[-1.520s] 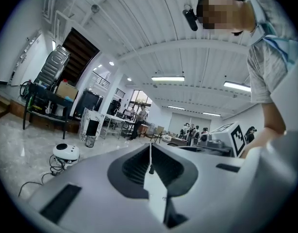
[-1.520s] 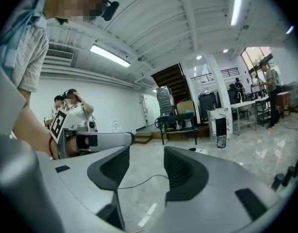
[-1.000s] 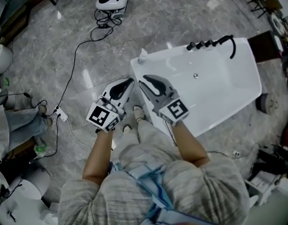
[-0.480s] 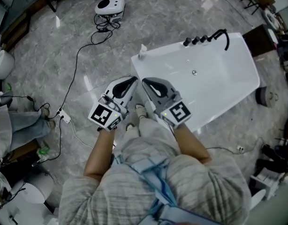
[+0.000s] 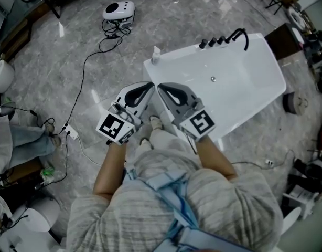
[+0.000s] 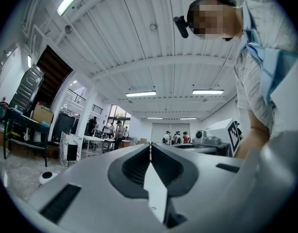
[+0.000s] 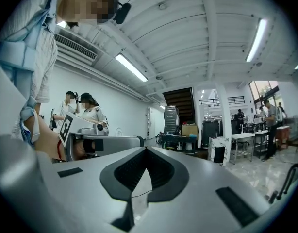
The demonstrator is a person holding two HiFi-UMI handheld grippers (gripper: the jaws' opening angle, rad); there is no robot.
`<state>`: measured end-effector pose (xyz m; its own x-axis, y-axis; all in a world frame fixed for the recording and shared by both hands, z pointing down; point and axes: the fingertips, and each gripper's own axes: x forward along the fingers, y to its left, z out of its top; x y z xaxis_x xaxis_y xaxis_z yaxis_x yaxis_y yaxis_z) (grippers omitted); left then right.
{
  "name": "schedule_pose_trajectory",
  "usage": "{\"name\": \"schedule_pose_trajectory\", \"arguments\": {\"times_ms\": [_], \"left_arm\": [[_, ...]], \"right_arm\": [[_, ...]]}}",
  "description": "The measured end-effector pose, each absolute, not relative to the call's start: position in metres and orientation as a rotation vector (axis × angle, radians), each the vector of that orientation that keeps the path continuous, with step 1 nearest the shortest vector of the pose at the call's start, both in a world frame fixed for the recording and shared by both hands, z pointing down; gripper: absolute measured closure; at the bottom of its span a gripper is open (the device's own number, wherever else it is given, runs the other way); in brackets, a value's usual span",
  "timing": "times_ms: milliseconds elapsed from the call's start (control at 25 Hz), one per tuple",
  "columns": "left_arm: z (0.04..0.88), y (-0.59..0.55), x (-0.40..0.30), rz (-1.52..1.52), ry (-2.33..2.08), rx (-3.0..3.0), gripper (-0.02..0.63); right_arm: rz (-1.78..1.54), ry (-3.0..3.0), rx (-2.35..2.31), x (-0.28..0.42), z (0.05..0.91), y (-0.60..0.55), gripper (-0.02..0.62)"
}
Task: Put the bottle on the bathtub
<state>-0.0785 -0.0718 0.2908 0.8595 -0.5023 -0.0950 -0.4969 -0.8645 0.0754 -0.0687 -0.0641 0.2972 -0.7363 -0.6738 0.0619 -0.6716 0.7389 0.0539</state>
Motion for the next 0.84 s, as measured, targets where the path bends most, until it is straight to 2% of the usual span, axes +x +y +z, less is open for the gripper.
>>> {"name": "schedule_pose_trajectory", "arguments": {"times_ms": [840], "left_arm": [[0.289, -0.025, -0.108, -0.170, -0.878, 2.982, 0.595]], "right_arm": [[-0.090, -2.908, 0.987, -0.105, 0.290, -0.015, 0.591]]}}
